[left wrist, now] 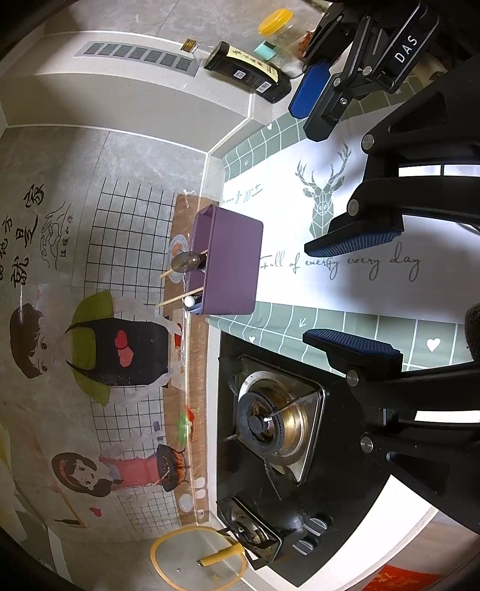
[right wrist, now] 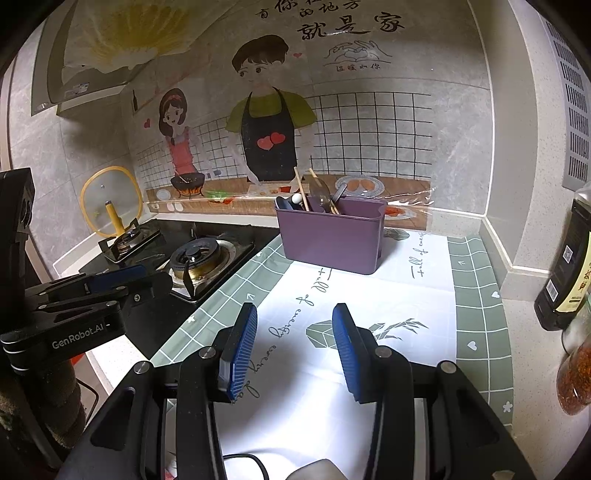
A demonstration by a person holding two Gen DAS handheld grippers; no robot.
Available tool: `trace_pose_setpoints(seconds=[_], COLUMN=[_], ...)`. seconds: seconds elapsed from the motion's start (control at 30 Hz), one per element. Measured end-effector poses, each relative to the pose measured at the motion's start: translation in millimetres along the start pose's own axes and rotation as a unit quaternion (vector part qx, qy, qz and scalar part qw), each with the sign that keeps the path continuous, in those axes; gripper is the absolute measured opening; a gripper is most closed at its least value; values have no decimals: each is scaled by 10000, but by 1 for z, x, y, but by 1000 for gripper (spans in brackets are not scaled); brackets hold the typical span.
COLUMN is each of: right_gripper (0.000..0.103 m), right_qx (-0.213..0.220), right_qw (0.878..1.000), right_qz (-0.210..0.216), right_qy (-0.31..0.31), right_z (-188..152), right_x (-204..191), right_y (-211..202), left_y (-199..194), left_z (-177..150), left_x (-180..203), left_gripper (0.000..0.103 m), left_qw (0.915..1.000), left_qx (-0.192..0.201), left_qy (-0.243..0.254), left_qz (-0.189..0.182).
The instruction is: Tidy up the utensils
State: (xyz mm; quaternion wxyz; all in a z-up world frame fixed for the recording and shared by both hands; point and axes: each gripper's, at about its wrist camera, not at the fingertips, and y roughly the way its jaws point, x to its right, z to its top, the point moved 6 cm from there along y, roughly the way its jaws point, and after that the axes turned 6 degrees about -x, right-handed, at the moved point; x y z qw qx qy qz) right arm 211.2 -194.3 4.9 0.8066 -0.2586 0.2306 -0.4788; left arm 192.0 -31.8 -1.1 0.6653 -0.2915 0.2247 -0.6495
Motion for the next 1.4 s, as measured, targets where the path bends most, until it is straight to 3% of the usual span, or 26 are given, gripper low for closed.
trace_pose_setpoints(seconds=[1.4], right_gripper=[40], right_qx=[56], right_qw=[10000], right_qz=[-57], right_qy=[-22], right_z=[5], right_x=[10], right_y=[-2], left_y=[4], left_z=[-2], left_x=[-2], left_gripper=[42], left_qw=[9999], left_qx=[-36], left_qy=[105], left_qz=[-26])
